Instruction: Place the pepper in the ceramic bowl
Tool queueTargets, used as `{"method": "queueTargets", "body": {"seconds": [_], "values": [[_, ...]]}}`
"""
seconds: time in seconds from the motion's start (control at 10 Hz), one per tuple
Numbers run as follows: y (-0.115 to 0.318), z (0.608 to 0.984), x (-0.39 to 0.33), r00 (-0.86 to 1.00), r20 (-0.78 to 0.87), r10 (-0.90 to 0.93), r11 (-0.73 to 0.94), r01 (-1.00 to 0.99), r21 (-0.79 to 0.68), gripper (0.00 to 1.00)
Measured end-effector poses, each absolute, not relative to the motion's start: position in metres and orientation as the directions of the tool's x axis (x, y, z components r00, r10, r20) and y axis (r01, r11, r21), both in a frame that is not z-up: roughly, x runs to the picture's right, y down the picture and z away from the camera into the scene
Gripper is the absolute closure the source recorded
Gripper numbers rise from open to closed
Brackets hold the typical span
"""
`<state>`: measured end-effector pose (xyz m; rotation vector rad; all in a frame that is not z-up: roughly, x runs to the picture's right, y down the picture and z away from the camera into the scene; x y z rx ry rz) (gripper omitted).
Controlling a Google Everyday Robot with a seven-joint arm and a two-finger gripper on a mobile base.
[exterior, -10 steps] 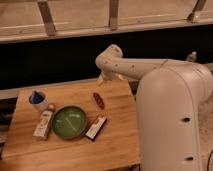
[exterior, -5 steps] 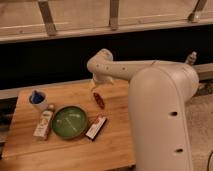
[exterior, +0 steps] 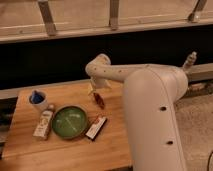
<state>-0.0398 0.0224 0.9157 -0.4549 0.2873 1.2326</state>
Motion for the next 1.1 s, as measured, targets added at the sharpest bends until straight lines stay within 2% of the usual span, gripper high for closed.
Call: {"method": "queueTargets", "body": {"seconds": [0.6, 1.1], "values": [[0.059, 0.938, -0.051, 0.310, -0.523, 0.794, 0.247, -0.951, -0.187, 0.20], [0.069, 0.960, -0.042, 0.243, -0.571, 0.785, 0.185, -0.970, -0.159, 0.22]]}}
